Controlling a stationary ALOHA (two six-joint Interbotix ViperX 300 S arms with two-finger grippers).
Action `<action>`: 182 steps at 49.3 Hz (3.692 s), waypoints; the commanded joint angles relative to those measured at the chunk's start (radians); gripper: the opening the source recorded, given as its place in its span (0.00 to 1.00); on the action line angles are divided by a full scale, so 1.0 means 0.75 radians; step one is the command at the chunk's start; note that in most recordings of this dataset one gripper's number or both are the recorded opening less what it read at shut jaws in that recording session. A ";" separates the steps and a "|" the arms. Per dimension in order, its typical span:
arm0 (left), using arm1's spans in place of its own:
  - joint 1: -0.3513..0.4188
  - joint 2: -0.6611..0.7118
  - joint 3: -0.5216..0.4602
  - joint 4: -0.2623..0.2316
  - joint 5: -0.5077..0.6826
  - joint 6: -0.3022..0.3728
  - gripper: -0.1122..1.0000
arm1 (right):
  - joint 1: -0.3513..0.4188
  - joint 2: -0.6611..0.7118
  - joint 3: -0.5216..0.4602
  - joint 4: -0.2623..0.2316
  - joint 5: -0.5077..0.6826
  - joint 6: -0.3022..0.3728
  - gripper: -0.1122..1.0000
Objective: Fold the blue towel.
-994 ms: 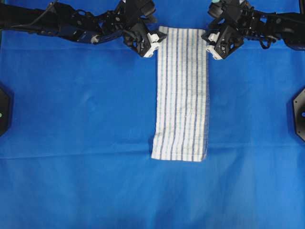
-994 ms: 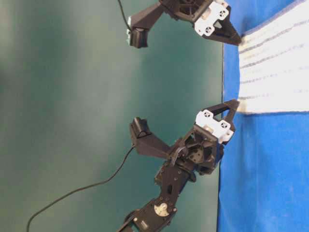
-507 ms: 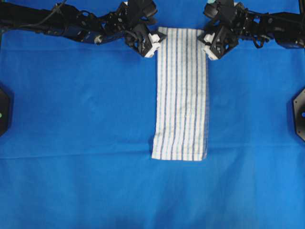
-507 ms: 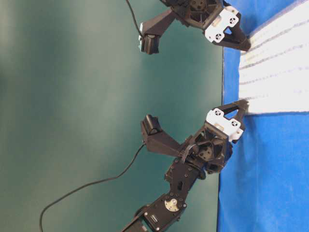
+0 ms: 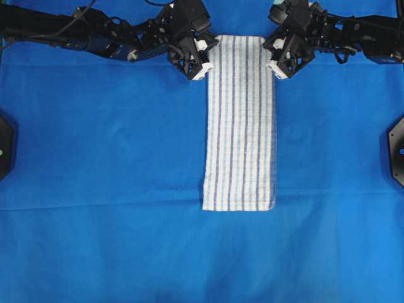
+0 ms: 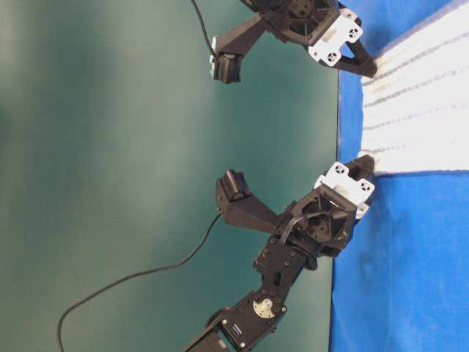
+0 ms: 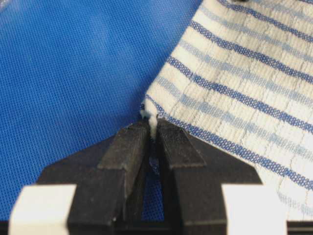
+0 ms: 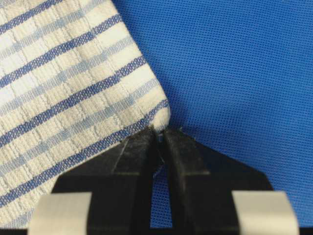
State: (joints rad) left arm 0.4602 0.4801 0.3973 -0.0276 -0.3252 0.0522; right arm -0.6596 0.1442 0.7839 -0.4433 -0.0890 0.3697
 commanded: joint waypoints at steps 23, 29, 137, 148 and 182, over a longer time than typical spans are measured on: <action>-0.006 -0.221 0.008 0.000 0.070 0.088 0.12 | 0.018 -0.233 0.043 0.008 0.031 0.029 0.17; -0.014 -0.233 0.020 0.002 0.076 0.090 0.12 | 0.027 -0.268 0.059 0.014 0.041 0.029 0.17; -0.818 -0.323 0.284 -0.006 0.065 -0.094 0.13 | 1.156 -0.385 0.198 0.174 0.272 0.485 0.17; -0.820 -0.329 0.278 -0.006 0.072 -0.090 0.34 | 1.156 -0.385 0.174 0.174 0.278 0.485 0.21; -0.734 -0.974 0.550 0.000 0.268 -0.049 0.71 | 1.156 -0.974 0.192 -0.053 0.579 0.464 0.67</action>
State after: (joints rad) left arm -0.0997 -0.1718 0.7777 -0.0307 -0.1028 0.0123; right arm 0.2056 -0.5077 0.9189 -0.4556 0.3436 0.7194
